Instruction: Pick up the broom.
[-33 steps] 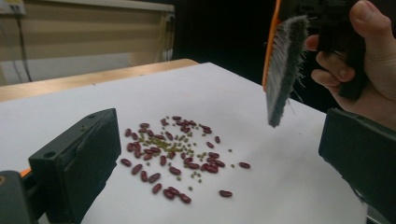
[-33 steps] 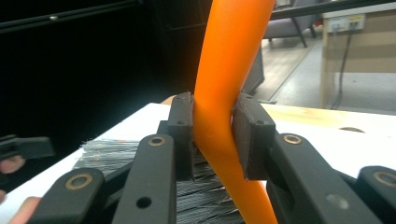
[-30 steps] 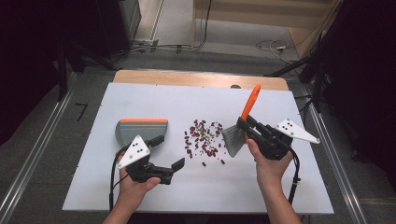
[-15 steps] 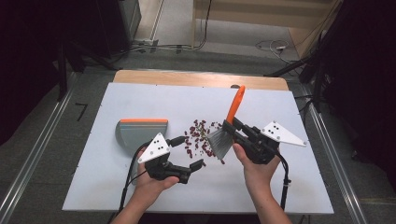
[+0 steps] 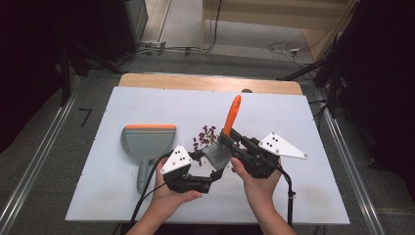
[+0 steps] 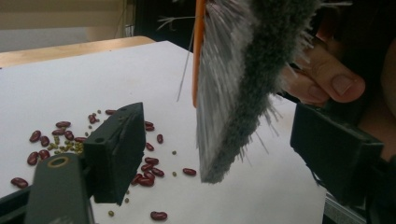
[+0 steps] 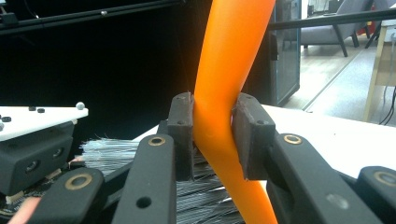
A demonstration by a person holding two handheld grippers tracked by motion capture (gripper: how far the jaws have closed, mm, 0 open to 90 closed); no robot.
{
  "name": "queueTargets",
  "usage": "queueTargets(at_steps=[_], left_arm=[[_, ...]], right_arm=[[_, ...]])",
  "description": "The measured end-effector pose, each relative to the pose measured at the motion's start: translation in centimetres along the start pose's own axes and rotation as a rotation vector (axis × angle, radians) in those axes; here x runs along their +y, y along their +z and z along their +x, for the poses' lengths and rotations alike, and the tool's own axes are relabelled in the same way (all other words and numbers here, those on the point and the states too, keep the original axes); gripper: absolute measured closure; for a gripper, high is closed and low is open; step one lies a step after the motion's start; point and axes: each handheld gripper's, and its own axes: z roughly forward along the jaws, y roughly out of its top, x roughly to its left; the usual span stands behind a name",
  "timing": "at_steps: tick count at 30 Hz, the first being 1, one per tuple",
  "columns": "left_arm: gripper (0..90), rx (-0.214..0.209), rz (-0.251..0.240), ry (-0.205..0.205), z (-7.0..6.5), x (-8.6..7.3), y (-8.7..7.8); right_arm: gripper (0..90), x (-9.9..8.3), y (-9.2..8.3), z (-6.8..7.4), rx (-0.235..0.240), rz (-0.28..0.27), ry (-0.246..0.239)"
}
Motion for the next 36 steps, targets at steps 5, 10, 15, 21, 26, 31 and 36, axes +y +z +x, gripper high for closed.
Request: queueTargets(at_steps=[5,10,15,21,26,31,36], left_arm=[[26.6,0.008,0.015,0.005,-0.4,-0.2,0.5],[36.8,0.032,0.007,0.000,-0.5,-0.2,0.5],[49.6,0.045,0.001,-0.014,-0.3,-0.2,0.4],[61.5,0.037,-0.004,-0.018,-0.4,-0.2,0.4],[76.0,0.043,-0.005,-0.014,-0.4,-0.2,0.3],[80.5,0.049,0.000,-0.004,-0.4,-0.2,0.3],[83.7,0.039,0.007,0.007,-0.3,-0.1,0.1]], right_arm=[[69.0,-0.1,0.2,0.7,0.018,0.001,0.000],[69.0,-0.2,0.4,1.3,0.031,0.006,-0.005],[69.0,-0.2,0.4,1.7,0.033,0.002,-0.012],[69.0,-0.4,0.5,1.8,0.030,0.008,-0.016],[69.0,-0.4,0.5,1.9,0.028,0.009,-0.020],[68.9,-0.5,0.6,2.0,0.026,0.011,-0.026],[68.4,-0.4,0.6,1.8,0.035,0.014,-0.024]])
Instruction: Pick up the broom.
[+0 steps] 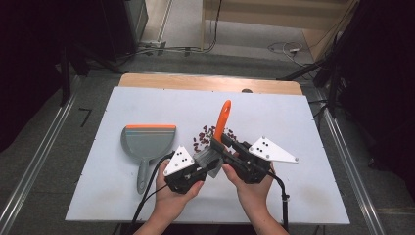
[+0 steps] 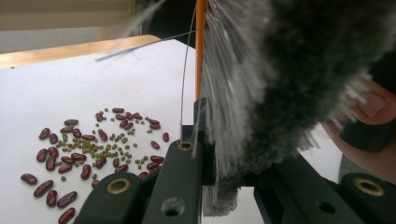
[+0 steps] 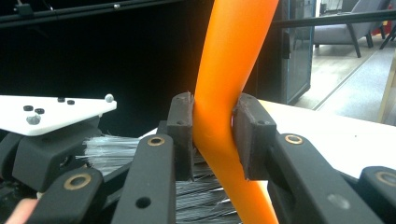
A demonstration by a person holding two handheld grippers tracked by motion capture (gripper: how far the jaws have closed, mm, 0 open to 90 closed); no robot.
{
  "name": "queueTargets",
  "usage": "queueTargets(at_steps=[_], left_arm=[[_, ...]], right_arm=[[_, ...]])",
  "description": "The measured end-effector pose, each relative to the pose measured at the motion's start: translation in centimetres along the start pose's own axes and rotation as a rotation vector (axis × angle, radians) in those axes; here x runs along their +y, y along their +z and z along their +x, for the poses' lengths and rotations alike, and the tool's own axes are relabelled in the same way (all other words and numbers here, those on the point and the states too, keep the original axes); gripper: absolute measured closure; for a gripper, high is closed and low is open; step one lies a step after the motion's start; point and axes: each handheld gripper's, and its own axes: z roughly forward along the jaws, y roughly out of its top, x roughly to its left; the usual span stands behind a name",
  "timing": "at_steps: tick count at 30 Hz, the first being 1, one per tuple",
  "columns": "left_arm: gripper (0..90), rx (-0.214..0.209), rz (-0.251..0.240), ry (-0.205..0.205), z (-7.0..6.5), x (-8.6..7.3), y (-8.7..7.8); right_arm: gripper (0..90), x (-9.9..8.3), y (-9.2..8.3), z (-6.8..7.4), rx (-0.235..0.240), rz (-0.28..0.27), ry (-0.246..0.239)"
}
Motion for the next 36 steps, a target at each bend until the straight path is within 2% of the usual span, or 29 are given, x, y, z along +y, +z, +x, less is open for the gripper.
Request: queueTargets(at_steps=[4,5,9,11,13,14,16,17,18,20,21,22,27,28,29,32,33,34,36], left_arm=[[84.8,-0.017,0.010,0.018,0.3,0.2,-0.3],[84.9,-0.019,0.018,0.016,0.7,0.3,-0.5],[85.2,-0.033,0.006,0.007,1.5,0.5,-1.2],[85.2,-0.039,0.007,0.010,1.8,0.6,-1.4],[85.2,-0.052,0.001,0.011,2.2,0.8,-1.7],[85.3,-0.064,0.002,0.009,2.5,1.0,-2.0],[85.3,-0.082,0.001,0.006,3.0,1.2,-2.3],[85.3,-0.091,-0.006,0.003,3.3,1.3,-2.5],[85.3,-0.104,-0.009,0.001,3.5,1.4,-2.7],[85.3,-0.138,-0.017,0.009,4.1,1.6,-3.2],[85.3,-0.181,-0.019,0.027,4.5,1.8,-3.7],[85.2,-0.181,-0.019,0.027,4.5,1.8,-3.7],[85.2,-0.262,-0.026,0.055,5.2,2.0,-4.5],[85.2,-0.280,-0.026,0.057,5.2,2.0,-4.5],[85.2,-0.296,-0.021,0.066,5.2,2.0,-4.6],[85.2,-0.338,-0.003,0.090,5.0,1.9,-4.5],[85.2,-0.365,0.003,0.102,4.8,1.9,-4.3],[85.2,-0.365,0.003,0.102,4.8,1.9,-4.3],[85.2,-0.403,0.012,0.109,4.5,1.7,-4.0]], right_arm=[[66.9,0.2,0.1,0.3,0.001,0.016,-0.037],[63.4,0.3,0.1,0.3,0.001,0.022,-0.042],[53.1,0.9,-0.1,-0.4,0.032,0.022,-0.038],[51.4,1.0,-0.2,-0.6,0.037,0.027,-0.036],[49.3,1.1,-0.3,-1.0,0.055,0.037,-0.041],[47.5,1.2,-0.4,-1.5,0.083,0.049,-0.044],[47.3,1.2,-0.4,-1.7,0.093,0.055,-0.050],[47.1,1.2,-0.4,-2.1,0.127,0.073,-0.063],[47.1,1.2,-0.4,-2.1,0.127,0.073,-0.063],[47.0,0.9,-0.3,-2.5,0.173,0.099,-0.078],[47.0,0.8,-0.2,-2.7,0.190,0.105,-0.078],[47.1,0.7,-0.2,-2.8,0.210,0.108,-0.074],[48.2,0.4,0.1,-3.0,0.312,0.129,-0.068],[48.2,0.4,0.1,-3.0,0.312,0.129,-0.068],[48.2,0.3,0.3,-3.0,0.345,0.143,-0.069],[48.3,0.2,0.4,-2.9,0.373,0.146,-0.069],[48.4,0.1,0.4,-2.9,0.391,0.144,-0.072],[48.4,0.1,0.4,-2.9,0.391,0.144,-0.072],[48.9,0.0,0.4,-2.9,0.432,0.144,-0.070]])
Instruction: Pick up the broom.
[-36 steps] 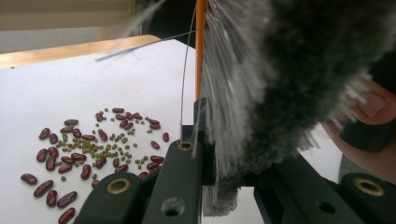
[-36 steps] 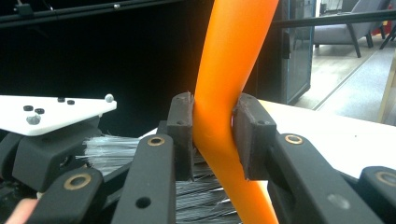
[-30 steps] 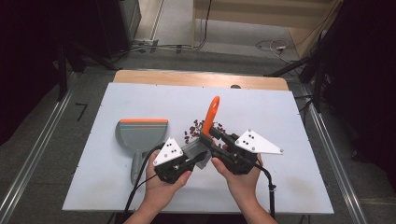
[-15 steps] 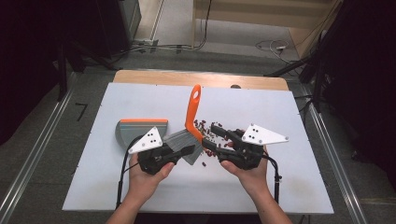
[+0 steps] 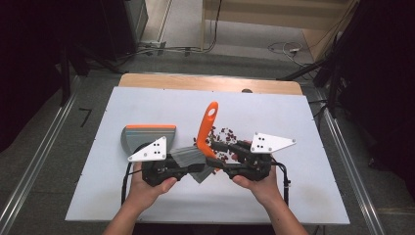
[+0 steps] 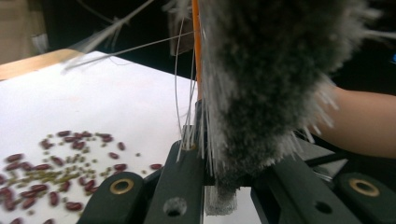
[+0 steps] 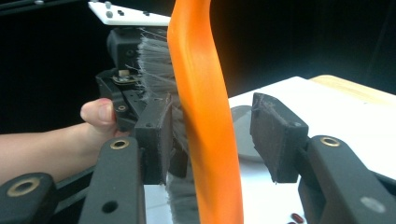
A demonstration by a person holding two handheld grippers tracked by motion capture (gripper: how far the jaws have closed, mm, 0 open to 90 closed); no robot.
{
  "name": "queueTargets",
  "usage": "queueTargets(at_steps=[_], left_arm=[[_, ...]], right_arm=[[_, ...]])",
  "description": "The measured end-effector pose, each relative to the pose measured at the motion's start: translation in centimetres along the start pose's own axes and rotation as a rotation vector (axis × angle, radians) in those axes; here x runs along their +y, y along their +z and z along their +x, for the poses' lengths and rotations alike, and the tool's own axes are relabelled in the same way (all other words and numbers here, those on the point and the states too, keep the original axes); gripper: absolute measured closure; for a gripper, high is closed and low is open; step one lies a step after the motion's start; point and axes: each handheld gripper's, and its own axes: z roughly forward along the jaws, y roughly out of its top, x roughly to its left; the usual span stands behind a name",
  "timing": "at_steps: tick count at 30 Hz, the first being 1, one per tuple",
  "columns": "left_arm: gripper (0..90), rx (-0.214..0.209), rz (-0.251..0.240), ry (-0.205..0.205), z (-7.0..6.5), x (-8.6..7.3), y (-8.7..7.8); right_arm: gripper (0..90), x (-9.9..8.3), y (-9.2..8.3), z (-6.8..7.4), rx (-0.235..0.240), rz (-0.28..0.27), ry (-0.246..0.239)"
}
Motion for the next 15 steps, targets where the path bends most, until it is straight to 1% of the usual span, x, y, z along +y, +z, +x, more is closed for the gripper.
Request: queueTargets(at_steps=[2,3,4,6,7,8,9,12,13,14,15], left_arm=[[85.2,-0.023,0.008,0.013,-0.15,-0.04,0.22],[85.2,-0.023,0.008,0.013,-0.15,-0.04,0.22],[85.2,-0.041,0.012,0.020,-0.31,-0.07,0.43],[85.2,-0.055,0.018,0.028,-0.39,-0.08,0.54],[85.2,-0.055,0.018,0.028,-0.39,-0.08,0.54],[85.2,-0.068,0.017,0.028,-0.42,-0.09,0.62],[85.1,-0.068,0.017,0.028,-0.42,-0.09,0.62],[85.1,-0.093,0.020,0.027,-0.46,-0.16,0.73],[85.1,-0.093,0.020,0.027,-0.46,-0.16,0.73],[85.0,-0.102,0.024,0.031,-0.38,-0.20,0.69],[84.9,-0.102,0.024,0.031,-0.38,-0.20,0.69]], right_arm=[[50.2,-0.09,0.09,-0.06,0.031,-0.001,0.006],[50.2,-0.09,0.09,-0.06,0.031,-0.001,0.006],[51.3,-0.22,0.20,-0.13,0.064,0.004,0.010],[53.3,-0.35,0.36,-0.12,0.098,0.010,0.011],[54.3,-0.41,0.45,-0.09,0.113,0.015,0.010],[56.1,-0.45,0.52,-0.09,0.130,0.020,0.007],[57.9,-0.51,0.60,-0.09,0.142,0.021,0.008],[62.9,-0.72,0.84,-0.14,0.178,0.025,0.019],[64.8,-0.80,0.89,-0.16,0.181,0.025,0.017],[66.5,-0.87,0.90,-0.19,0.185,0.024,0.017],[66.5,-0.87,0.90,-0.19,0.185,0.024,0.017]])
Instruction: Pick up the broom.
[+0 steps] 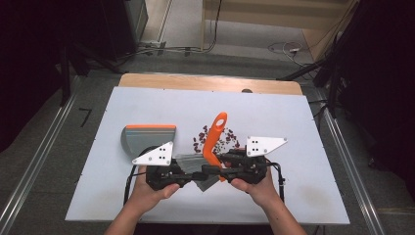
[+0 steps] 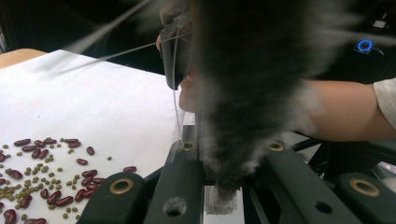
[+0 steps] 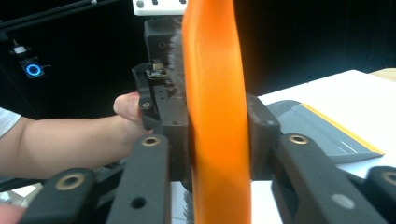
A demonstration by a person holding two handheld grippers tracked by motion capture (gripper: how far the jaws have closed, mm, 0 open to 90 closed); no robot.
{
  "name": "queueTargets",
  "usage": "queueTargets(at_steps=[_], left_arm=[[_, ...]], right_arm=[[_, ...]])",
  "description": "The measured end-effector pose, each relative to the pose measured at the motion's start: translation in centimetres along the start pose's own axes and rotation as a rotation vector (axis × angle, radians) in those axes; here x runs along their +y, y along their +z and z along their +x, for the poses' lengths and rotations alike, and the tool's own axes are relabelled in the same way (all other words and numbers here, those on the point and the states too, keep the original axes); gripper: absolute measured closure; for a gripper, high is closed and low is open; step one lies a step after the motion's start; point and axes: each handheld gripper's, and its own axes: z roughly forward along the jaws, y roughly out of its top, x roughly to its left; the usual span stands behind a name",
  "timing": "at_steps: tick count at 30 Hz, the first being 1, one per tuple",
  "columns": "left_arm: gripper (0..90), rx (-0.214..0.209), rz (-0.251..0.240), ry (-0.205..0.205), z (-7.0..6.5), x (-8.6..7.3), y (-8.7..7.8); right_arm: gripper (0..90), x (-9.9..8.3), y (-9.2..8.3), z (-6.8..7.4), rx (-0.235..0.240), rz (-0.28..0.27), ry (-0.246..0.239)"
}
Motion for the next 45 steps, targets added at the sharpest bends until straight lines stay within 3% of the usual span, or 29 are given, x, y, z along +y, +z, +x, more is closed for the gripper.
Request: queueTargets(at_steps=[7,9,21,23,25,28,30,33,45], left_arm=[[78.5,0.016,-0.015,-0.009,0.1,-0.1,0.0],[72.7,0.070,-0.021,-0.007,-0.2,-0.2,-0.1],[35.1,0.200,-0.045,-0.061,0.2,-0.7,-1.7],[28.5,0.257,-0.051,-0.067,0.1,-0.9,-2.1],[18.8,0.278,-0.050,-0.072,0.0,-0.9,-2.2],[13.3,0.323,-0.053,-0.082,0.0,-1.2,-2.7],[11.8,0.331,-0.054,-0.081,0.0,-1.2,-2.8],[2.8,0.356,-0.051,-0.086,0.1,-1.4,-3.2],[0.0,0.418,-0.076,-0.113,0.4,-2.3,-5.3]], right_arm=[[68.3,0.1,-0.1,0.3,-0.034,0.002,-0.015],[68.4,0.1,-0.1,0.4,-0.053,0.001,-0.021],[68.4,0.4,-1.9,-0.4,-0.197,-0.016,0.000],[68.4,0.4,-2.1,-0.4,-0.230,-0.006,0.004],[68.4,0.5,-2.3,-0.5,-0.253,0.004,0.011],[68.4,0.5,-2.5,-0.7,-0.294,0.010,0.019],[68.4,0.6,-2.5,-0.8,-0.311,0.016,0.024],[68.4,0.6,-2.8,-1.0,-0.382,0.043,0.032],[68.4,0.4,-4.0,-2.5,-0.526,0.090,0.092]])
